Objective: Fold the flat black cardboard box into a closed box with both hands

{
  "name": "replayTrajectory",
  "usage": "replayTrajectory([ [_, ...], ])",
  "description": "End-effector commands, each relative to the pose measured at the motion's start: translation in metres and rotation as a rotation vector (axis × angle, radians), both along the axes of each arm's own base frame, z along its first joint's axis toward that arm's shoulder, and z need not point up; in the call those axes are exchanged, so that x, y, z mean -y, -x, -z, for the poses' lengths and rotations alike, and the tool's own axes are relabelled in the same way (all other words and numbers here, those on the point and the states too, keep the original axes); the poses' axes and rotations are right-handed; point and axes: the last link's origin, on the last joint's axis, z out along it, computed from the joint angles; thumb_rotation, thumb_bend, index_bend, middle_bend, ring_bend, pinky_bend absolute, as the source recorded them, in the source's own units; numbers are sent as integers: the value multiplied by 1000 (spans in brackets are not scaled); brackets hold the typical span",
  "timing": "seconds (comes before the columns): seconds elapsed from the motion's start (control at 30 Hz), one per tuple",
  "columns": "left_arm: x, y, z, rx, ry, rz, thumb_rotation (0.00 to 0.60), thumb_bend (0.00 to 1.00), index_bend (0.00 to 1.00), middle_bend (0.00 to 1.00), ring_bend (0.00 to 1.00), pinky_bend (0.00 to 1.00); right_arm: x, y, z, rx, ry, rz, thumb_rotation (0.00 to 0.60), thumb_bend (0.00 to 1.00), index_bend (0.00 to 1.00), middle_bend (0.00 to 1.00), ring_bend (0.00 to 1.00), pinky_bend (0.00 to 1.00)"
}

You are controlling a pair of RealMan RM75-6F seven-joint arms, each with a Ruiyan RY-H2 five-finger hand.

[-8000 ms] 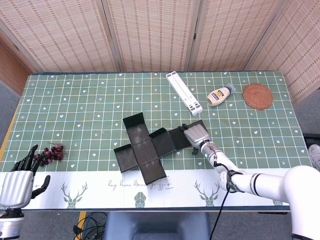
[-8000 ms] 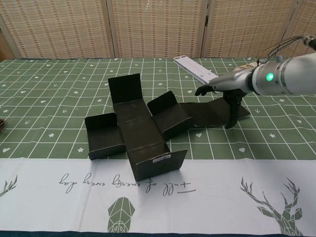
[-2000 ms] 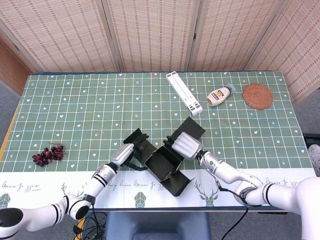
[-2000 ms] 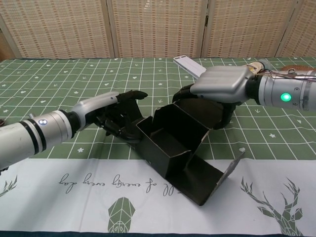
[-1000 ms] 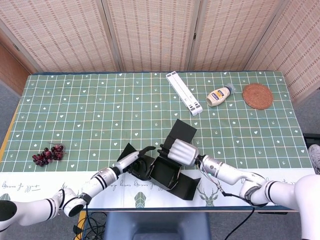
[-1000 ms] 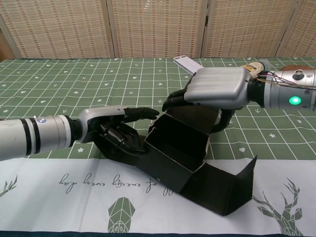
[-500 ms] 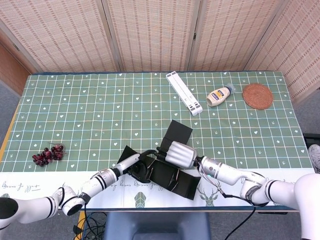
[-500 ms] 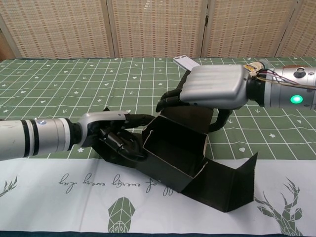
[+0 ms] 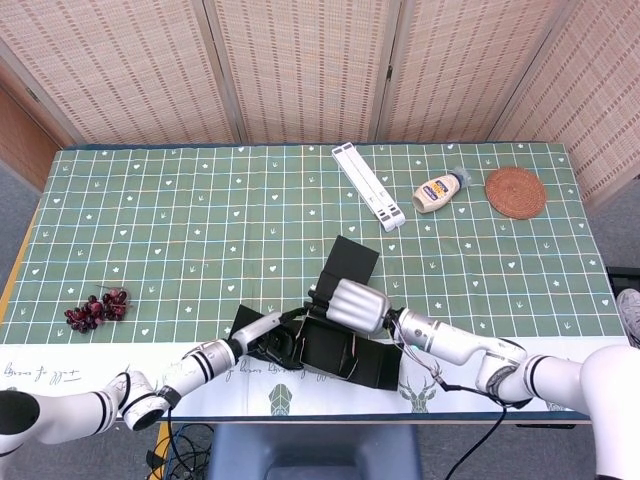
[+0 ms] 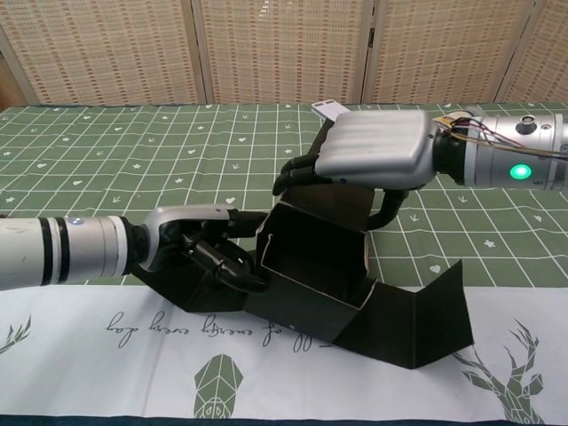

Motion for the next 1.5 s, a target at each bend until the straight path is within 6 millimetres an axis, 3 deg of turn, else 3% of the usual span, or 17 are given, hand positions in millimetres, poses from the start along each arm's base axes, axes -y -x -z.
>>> replayTrajectory([
  [0.03,0,0,1,-2,5,1,600,94,142,107,510,763,2,-3,1,-4,4,-10,600,333,404,401,826,1000],
  [0.17,-1,1,1,-4,7,-5,600,95,170,139,516,765,5,-5,1,-15,18,-17,600,333,397,357,824,1000],
  [0.23,-1,1,1,-5,7,-12,600,95,180,151,520,766,7,-5,1,-30,25,-12,600,334,327,295,811,1000],
  [0.37,-2,2,2,-3,6,-24,600,94,204,176,523,768,7,-6,1,-60,34,6,600,334,58,151,771,1000],
  [0.43,-2,1,2,-3,5,-26,600,94,213,186,525,769,6,-7,1,-66,36,22,600,334,3,94,755,1000],
  [0.53,-2,0,2,1,5,-31,600,95,215,188,525,769,5,-8,1,-70,45,41,600,321,0,31,737,1000],
  [0.6,-2,0,2,-1,7,-30,600,94,215,188,526,772,5,-8,1,-70,48,58,600,258,0,5,727,1000],
  [0.83,-2,-1,2,1,9,-39,600,95,215,189,526,775,2,-11,1,-34,31,113,600,148,0,0,716,1000],
  [1.2,-7,5,-10,28,-24,-76,600,94,233,205,535,785,-9,-16,-9,142,-83,266,600,148,0,0,704,1000],
  [1.5,-10,16,-31,56,-41,-118,600,94,239,209,536,786,1,-12,-42,331,-34,343,600,208,0,0,704,1000],
])
